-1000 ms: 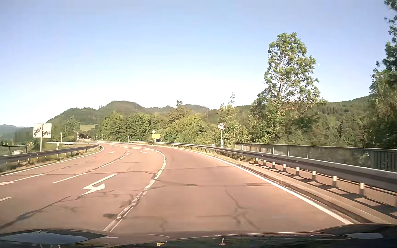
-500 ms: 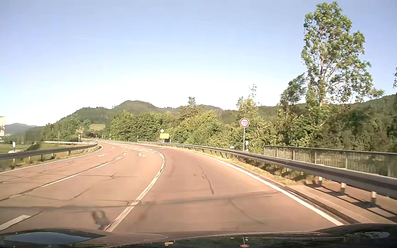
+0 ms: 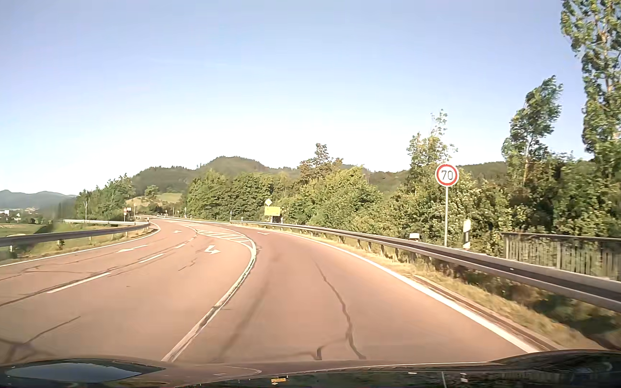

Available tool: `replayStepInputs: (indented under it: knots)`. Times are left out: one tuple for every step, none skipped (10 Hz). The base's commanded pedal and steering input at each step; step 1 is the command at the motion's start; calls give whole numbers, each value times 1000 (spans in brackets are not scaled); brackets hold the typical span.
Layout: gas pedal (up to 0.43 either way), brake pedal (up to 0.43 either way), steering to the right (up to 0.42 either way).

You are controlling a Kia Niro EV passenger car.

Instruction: Follow the waypoints while adhering to traffic rules and regulations

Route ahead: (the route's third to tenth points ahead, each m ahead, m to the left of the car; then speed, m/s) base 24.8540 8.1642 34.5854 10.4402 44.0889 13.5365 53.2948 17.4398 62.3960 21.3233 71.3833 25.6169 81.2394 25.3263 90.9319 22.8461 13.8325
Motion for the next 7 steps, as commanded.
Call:
replayStepInputs:
  knots:
    - [110, 0, -37]
    - [98, 0, -37]
    - [98, 0, -37]
    - [98, 0, -39]
    - [98, 0, -41]
    - [87, 0, -42]
    - [87, 0, -42]
